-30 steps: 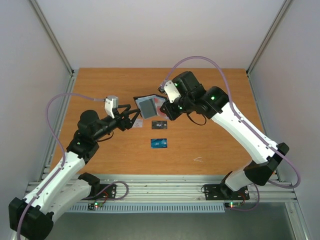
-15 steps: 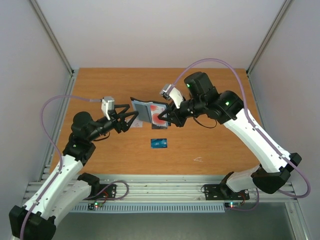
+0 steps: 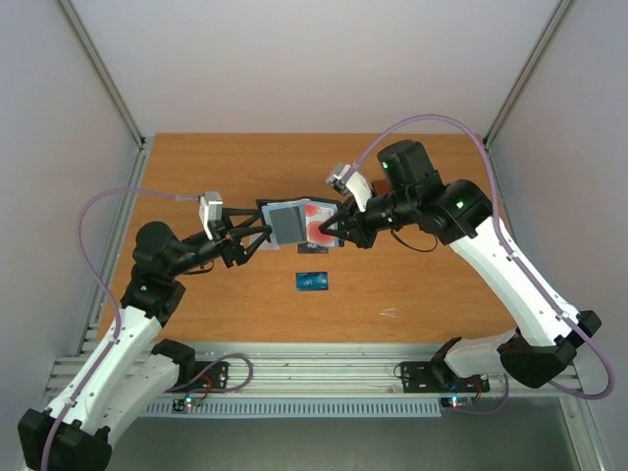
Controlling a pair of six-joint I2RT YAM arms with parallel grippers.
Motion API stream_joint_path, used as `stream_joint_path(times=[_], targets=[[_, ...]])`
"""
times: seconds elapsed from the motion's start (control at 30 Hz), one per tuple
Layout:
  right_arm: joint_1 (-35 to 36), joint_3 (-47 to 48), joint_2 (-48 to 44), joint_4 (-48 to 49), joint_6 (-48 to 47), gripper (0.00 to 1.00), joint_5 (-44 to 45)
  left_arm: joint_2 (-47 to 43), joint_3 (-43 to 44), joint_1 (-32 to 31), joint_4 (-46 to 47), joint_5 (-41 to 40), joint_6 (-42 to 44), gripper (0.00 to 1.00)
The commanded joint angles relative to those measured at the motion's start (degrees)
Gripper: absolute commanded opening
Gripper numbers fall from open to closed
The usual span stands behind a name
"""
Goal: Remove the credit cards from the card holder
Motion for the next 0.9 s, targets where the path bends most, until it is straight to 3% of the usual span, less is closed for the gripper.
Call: stream_joint_path(times=[0.0, 0.1, 0.17, 0.67, 0.87], targets=[[-1.17, -0.94, -2.27, 1.49, -0.24, 0.01, -4.15, -0.05, 1.14, 0.29, 5.58, 4.54, -2.02, 0.66], [-1.40, -1.34, -2.71, 1.98, -0.04, 0.01, -5.14, 0.61, 1.40, 0.25, 5.87, 6.05, -1.70, 0.54], [-1.54, -1.58, -2.83, 2.51, 0.49, 0.01, -5.54, 1.07, 1.64, 0.29, 5.94, 6.66, -0.96, 0.53], [-1.52, -1.07, 1.77, 6.10, 4.86, 0.01, -9.12, 4.43, 3.28, -5.31, 6.08, 5.40, 2.89, 0.63], [-1.23, -1.70, 4.39, 10.74, 7.58, 0.05, -13.95, 5.25, 3.45, -7.39, 5.53, 3.08, 4.76, 0.43]])
